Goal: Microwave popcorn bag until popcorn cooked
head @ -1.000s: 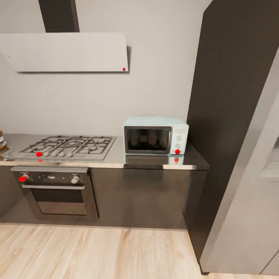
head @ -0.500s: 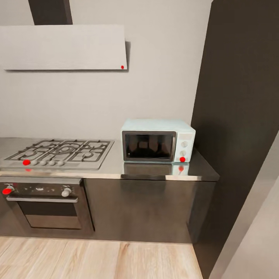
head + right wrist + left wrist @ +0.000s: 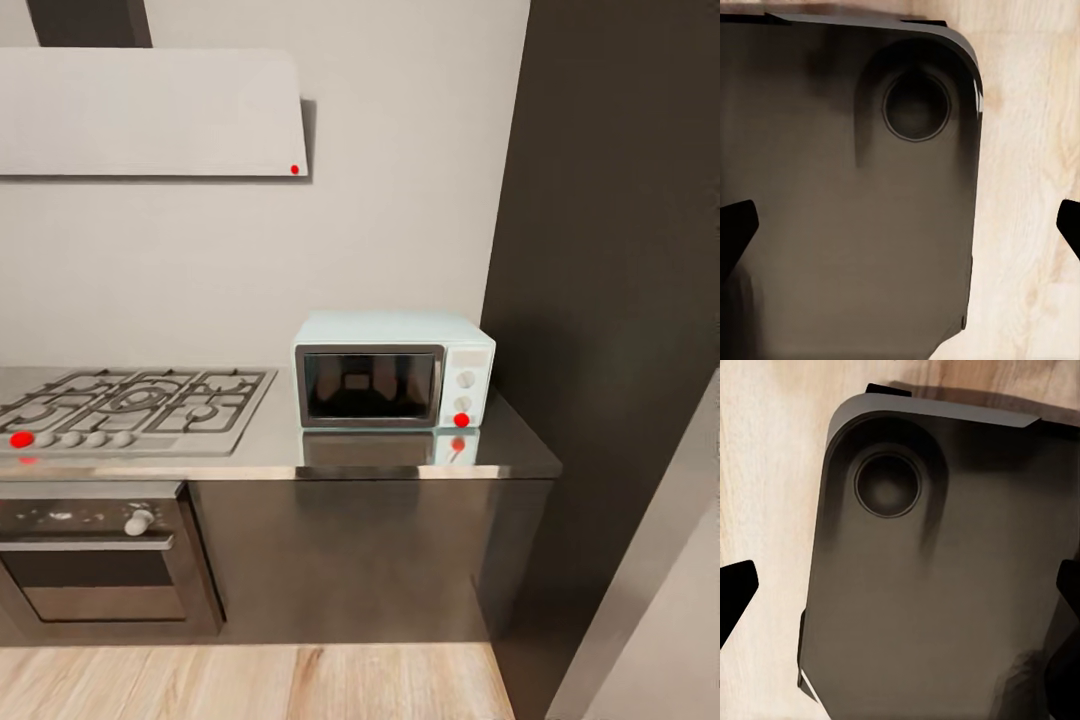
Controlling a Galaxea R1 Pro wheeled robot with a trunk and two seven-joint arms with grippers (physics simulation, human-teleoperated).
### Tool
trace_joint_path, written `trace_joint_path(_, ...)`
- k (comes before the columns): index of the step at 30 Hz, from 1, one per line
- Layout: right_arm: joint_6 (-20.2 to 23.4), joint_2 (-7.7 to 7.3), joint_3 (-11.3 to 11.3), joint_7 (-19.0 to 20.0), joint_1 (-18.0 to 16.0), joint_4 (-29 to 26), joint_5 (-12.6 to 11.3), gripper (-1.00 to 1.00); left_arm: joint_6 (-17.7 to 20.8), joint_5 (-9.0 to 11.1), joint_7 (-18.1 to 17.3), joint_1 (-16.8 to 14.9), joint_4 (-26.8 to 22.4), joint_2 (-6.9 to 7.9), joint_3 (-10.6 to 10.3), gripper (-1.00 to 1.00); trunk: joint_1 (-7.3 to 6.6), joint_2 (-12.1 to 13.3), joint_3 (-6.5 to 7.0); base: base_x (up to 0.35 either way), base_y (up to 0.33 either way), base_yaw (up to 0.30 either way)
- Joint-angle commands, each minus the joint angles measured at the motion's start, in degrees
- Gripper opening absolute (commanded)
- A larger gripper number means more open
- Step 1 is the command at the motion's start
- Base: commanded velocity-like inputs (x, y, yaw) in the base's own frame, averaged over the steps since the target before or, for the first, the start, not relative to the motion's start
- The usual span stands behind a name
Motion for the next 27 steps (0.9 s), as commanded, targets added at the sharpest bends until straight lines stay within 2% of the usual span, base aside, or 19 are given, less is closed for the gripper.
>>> trace_joint_path(1, -0.2, 0.00, 0.0, 0.0, 0.0, 0.0, 0.0, 1.00, 0.0, 0.4, 0.1, 0.0, -0.1, -0.01, 0.0, 1.00, 0.00, 0.0, -0.04, 0.001, 0.000, -0.049)
trace_joint_path(17, -0.6, 0.39, 0.1, 0.0, 0.0, 0.0, 0.2, 1.00, 0.0, 0.3, 0.1, 0.0, -0.1, -0.03, 0.0, 1.00, 0.00, 0.0, -0.04, 0.000, 0.000, -0.004)
trace_joint_path(19, -1.1, -0.06, -0.2, 0.1, 0.0, 0.0, 0.0, 1.00, 0.0, 0.4, 0.1, 0.0, -0.2, -0.05, 0.1, 1.00, 0.00, 0.0, -0.04, 0.000, 0.000, 0.000)
trace_joint_path(20, -1.3, -0.01, -0.3, 0.2, 0.0, -1.2, 0.1, 1.00, 0.0, 0.4, 0.1, 0.0, -0.2, -0.07, 0.0, 1.00, 0.00, 0.0, -0.04, 0.000, 0.000, 0.000)
trace_joint_path(23, -0.9, 0.01, -0.2, 0.9, 0.0, -9.8, 0.2, 1.00, 0.0, 0.3, 0.1, 0.0, -0.2, -0.08, 0.0, 1.00, 0.00, 0.0, -0.04, 0.000, 0.000, 0.000)
trace_joint_path(24, 0.0, 0.01, -0.1, 1.0, 0.0, -13.8, 0.3, 1.00, 0.0, 0.3, 0.1, 0.0, -0.2, -0.08, 0.0, 1.00, 0.00, 0.0, -0.04, 0.000, 0.000, 0.000)
trace_joint_path(27, 6.4, 0.03, -0.1, 1.0, -0.1, -23.8, 0.3, 1.00, 0.0, 0.3, 0.1, 0.0, -0.2, -0.09, 0.0, 1.00, 0.00, 0.0, -0.04, 0.000, 0.000, 0.000)
